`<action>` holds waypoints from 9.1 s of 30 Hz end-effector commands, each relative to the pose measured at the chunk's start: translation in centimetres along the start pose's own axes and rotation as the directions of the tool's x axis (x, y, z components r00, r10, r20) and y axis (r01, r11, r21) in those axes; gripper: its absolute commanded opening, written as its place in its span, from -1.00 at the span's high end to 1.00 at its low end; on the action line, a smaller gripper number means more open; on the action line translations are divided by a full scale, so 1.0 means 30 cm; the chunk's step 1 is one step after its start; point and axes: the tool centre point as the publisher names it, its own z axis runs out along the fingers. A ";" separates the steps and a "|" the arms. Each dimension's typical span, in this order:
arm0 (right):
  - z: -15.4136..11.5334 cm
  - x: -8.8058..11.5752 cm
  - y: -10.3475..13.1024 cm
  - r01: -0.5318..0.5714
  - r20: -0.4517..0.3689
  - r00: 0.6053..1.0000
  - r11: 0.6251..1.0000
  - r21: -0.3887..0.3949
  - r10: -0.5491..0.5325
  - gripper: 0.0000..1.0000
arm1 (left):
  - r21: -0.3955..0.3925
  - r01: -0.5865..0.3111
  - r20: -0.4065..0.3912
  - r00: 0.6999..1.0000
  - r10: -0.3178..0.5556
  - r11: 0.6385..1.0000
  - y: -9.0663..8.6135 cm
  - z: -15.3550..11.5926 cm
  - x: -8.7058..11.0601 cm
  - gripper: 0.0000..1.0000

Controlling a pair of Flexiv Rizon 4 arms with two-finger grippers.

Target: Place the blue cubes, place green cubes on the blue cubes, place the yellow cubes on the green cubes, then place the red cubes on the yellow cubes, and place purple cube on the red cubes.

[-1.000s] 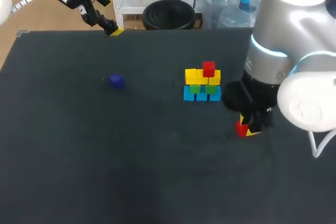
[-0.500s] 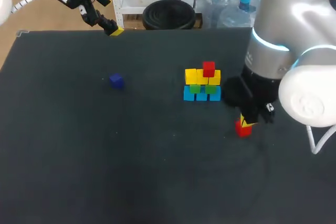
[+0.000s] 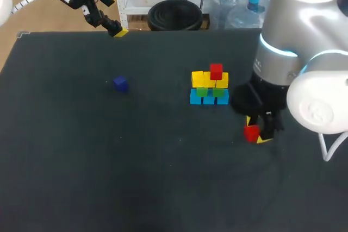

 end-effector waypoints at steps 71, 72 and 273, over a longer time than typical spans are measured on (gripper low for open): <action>-0.013 -0.401 -0.065 0.355 0.051 0.934 0.935 -0.028 -0.353 1.00 | 0.002 -0.002 0.002 1.000 0.002 1.000 0.003 0.000 0.003 -1.00; -0.012 -0.403 -0.064 0.358 0.050 0.933 0.933 -0.029 -0.356 1.00 | 0.002 -0.002 0.002 1.000 0.002 1.000 0.003 0.000 0.003 -1.00; -0.569 0.587 -0.300 -0.815 0.855 0.450 0.510 0.276 0.256 -1.00 | 0.290 0.098 -0.317 0.949 -0.001 0.952 -0.839 0.459 0.034 1.00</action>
